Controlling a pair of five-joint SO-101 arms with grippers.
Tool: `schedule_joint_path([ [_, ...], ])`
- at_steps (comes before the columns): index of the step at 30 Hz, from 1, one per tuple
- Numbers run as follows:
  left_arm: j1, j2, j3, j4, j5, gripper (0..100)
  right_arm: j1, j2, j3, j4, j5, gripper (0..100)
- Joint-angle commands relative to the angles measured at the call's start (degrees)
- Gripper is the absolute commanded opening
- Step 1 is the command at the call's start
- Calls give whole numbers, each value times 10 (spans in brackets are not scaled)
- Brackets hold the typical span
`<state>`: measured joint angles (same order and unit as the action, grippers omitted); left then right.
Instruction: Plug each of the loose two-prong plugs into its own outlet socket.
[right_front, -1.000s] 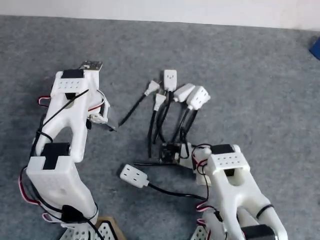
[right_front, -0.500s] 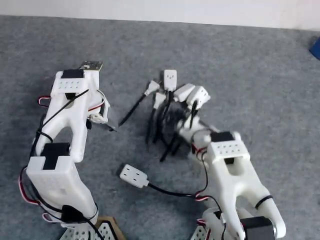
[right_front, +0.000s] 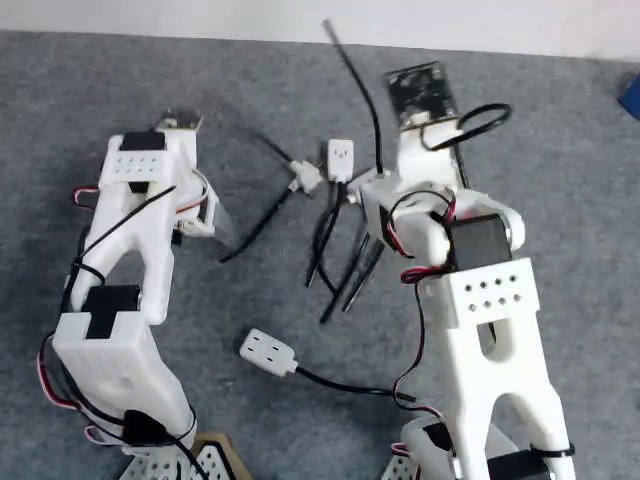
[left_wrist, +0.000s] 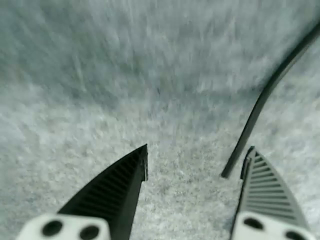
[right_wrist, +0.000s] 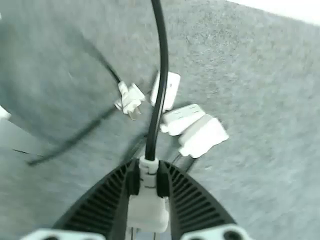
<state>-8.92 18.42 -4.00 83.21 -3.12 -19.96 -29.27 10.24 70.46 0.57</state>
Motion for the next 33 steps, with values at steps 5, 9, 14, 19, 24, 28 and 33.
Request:
schedule_joint_path([
  [5, 43, -121, -189, 141, -58, 306, -92, -90, -45, 35, -67, 5],
  [9, 56, -314, -138, 140, -63, 348, -118, -253, 44, -33, -35, 5],
  [14, 142, -585, 142, 56, -84, 373, -102, -400, 274, -175, -29, 5],
  [19, 167, -838, 449, -133, -84, 373, -119, -386, 409, -312, -29, 5],
  [24, 166, -1014, 584, -167, -85, 373, -157, -296, 411, -376, -30, 5],
  [28, 167, -1114, 697, -156, -86, 373, -166, -226, 398, -406, -47, 5],
  [33, 168, -1174, 777, -200, -86, 373, -168, -189, 362, -385, -66, 5],
])
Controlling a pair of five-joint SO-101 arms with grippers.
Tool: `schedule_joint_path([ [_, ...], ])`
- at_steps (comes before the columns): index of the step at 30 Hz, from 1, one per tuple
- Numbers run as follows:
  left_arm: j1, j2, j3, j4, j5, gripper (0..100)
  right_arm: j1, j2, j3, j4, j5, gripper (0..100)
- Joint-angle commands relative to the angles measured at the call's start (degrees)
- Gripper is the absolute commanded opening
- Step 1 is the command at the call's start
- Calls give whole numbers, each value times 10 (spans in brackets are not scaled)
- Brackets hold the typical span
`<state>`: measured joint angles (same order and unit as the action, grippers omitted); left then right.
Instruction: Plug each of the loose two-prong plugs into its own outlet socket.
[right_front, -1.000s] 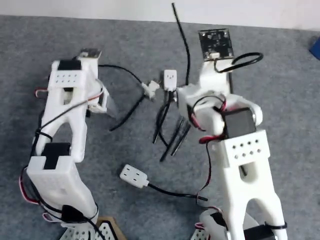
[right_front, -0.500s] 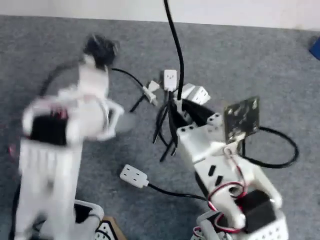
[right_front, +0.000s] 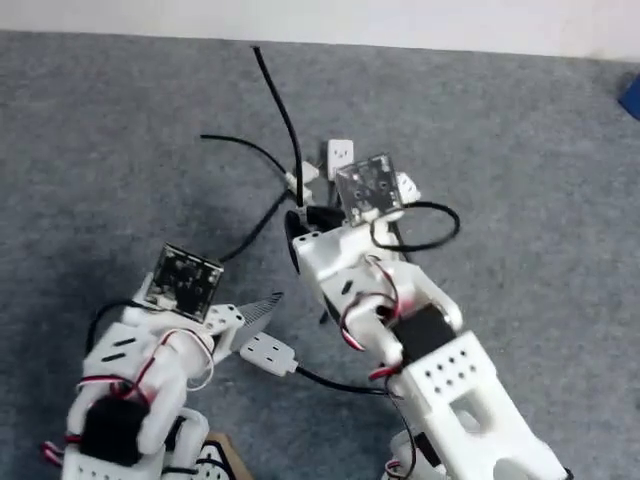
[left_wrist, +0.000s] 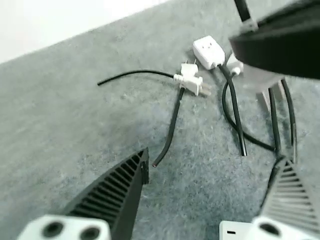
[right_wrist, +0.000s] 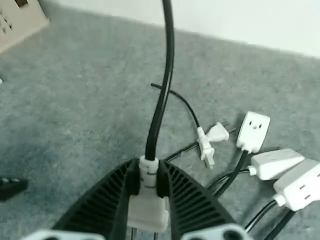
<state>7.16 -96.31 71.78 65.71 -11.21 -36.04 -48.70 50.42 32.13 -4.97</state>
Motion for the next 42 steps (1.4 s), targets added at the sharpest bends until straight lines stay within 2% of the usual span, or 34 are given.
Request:
schedule_joint_path([
  [1, 7, -27, 19, -25, -5, 373, -8, 6, -38, -1, -11, 5],
  [9, 42, -26, 22, -25, -3, 377, -59, 10, -9, -3, -11, 5],
  [15, 47, -26, 22, -28, -3, 377, -69, 10, -1, -1, -24, 5],
  [20, 40, -26, 63, -77, -5, 377, -109, 6, -6, 57, -38, 5],
  [25, -15, -26, 85, -122, -5, 377, -158, 10, -41, 116, -39, 5],
  [33, -34, -26, 87, -122, -5, 377, -160, 6, -47, 172, -32, 5],
  [42, -34, -26, 87, -122, -5, 377, -159, 6, -69, 236, 36, 5],
])
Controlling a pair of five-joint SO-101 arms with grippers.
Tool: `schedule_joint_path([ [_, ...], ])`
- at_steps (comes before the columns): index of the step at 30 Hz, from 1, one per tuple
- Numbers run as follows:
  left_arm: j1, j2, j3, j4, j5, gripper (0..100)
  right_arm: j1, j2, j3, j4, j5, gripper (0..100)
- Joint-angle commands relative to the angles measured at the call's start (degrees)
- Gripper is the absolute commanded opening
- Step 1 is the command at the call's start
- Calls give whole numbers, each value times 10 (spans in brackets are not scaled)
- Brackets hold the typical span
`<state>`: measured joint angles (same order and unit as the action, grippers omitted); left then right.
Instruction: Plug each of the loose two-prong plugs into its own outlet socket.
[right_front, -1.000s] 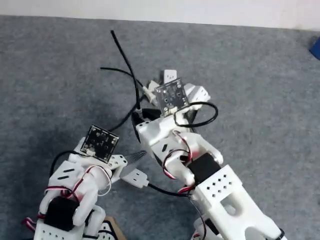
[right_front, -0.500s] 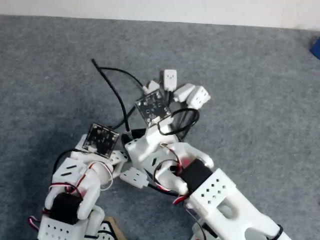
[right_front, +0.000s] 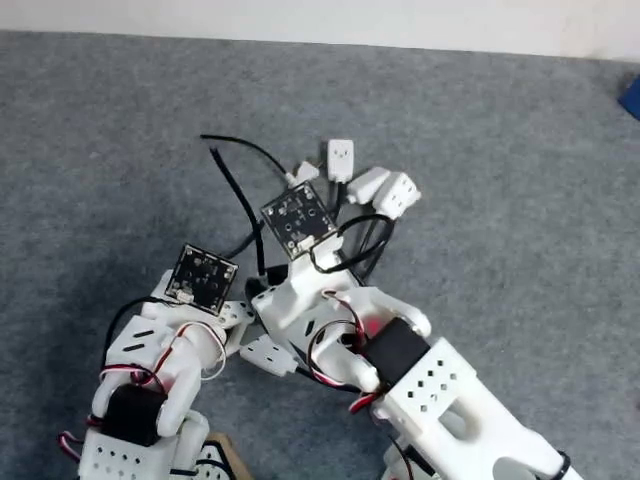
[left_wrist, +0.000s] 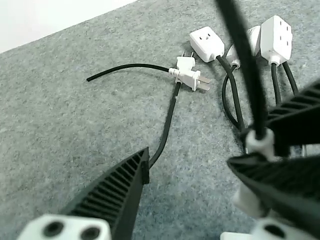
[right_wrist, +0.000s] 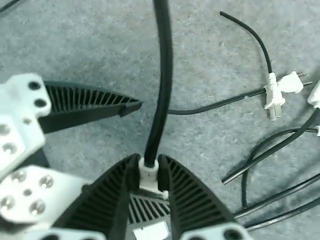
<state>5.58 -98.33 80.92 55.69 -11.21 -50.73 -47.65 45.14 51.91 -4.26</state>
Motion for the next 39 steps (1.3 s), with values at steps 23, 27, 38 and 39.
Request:
schedule_joint_path([
  [23, -18, -6, -4, -23, -5, 376, 25, 0, -71, 173, 112, 5],
  [27, -18, -6, -4, -22, -5, 376, 30, 0, -71, 169, 112, 5],
  [38, -16, -6, -3, -19, -5, 375, 87, 1, -70, 124, 109, 5],
  [39, -18, -6, -3, -21, -5, 374, 88, 1, -70, 124, 108, 5],
])
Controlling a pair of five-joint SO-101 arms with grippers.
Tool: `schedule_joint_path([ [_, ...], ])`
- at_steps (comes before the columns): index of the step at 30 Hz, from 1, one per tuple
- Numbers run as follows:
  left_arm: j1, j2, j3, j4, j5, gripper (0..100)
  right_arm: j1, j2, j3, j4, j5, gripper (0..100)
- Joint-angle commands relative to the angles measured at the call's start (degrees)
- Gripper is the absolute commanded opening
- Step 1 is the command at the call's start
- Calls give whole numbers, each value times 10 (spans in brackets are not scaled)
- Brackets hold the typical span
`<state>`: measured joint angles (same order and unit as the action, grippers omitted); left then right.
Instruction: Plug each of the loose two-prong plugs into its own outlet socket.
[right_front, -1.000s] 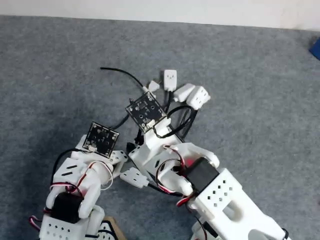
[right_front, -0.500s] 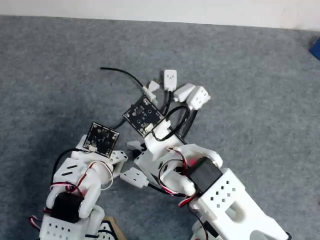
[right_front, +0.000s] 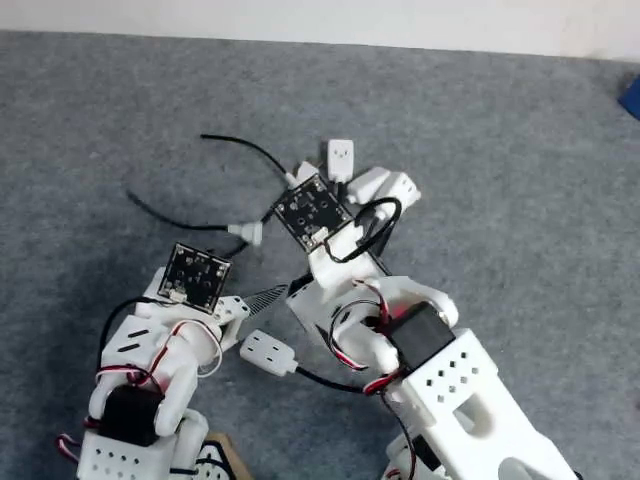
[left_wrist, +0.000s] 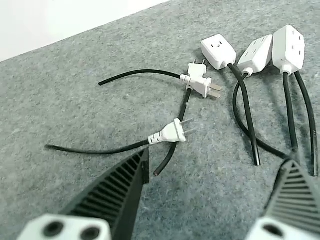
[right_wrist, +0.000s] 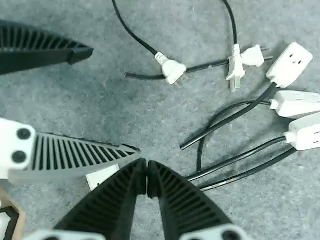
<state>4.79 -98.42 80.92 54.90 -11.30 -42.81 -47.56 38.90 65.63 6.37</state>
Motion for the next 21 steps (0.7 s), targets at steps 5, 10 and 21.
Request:
schedule_joint_path([
  [5, -57, -5, -7, -33, -3, 373, 8, 0, 15, -68, -8, 10],
  [10, -144, 26, -10, -51, 21, 373, 9, 72, 50, -138, -7, 109],
  [21, -240, 425, -205, -51, 109, 373, -53, 553, -346, -67, 194, 220],
])
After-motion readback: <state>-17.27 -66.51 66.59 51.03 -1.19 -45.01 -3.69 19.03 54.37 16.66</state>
